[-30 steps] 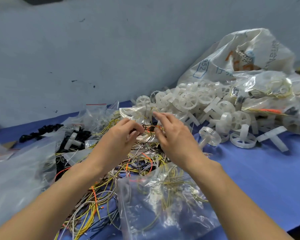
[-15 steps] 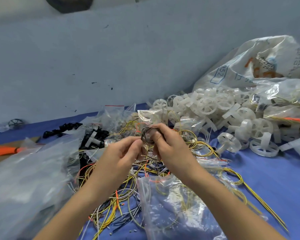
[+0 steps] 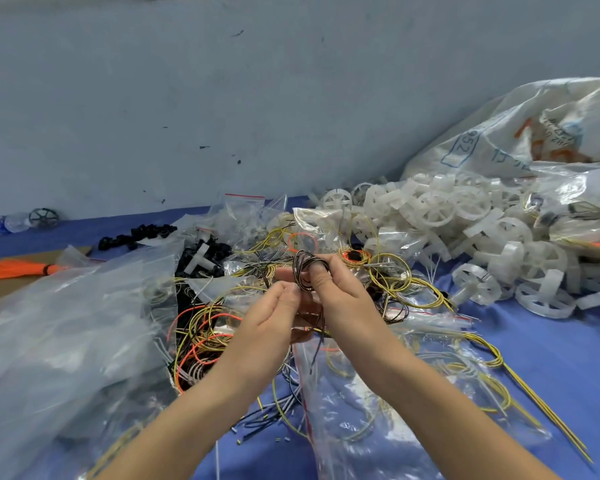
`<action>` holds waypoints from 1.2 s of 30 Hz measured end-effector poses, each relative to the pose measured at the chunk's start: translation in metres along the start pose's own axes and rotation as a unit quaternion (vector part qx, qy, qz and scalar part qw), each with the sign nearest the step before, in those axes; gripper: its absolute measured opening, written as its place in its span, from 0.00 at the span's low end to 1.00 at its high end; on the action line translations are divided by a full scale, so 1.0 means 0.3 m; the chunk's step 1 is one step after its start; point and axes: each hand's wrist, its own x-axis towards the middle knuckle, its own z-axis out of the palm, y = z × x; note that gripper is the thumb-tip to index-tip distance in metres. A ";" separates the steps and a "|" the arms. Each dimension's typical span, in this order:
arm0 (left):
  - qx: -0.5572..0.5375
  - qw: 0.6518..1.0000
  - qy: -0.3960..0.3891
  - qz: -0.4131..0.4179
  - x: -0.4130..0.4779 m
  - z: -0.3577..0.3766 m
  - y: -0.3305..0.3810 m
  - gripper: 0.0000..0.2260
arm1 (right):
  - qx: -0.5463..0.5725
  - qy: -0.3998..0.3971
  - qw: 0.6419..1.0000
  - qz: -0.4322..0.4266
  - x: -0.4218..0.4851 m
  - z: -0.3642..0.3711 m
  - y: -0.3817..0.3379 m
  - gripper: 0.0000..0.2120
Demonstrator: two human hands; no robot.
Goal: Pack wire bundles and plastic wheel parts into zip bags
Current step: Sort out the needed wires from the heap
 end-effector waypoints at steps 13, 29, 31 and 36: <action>-0.057 0.987 -0.080 -0.131 -0.010 -0.025 0.007 0.15 | -0.198 0.021 0.980 0.002 0.007 -0.024 0.048 0.08; 0.667 0.708 -0.076 0.220 -0.069 -0.200 -0.024 0.29 | -0.309 -0.013 0.946 0.102 -0.033 -0.078 0.023 0.12; 0.596 0.772 -0.090 0.200 -0.081 -0.218 -0.028 0.20 | -0.317 -0.030 0.944 0.087 -0.046 -0.077 0.019 0.12; 0.454 0.877 -0.093 0.126 -0.066 -0.304 -0.031 0.14 | -0.434 -0.052 0.899 0.001 -0.083 -0.086 0.021 0.28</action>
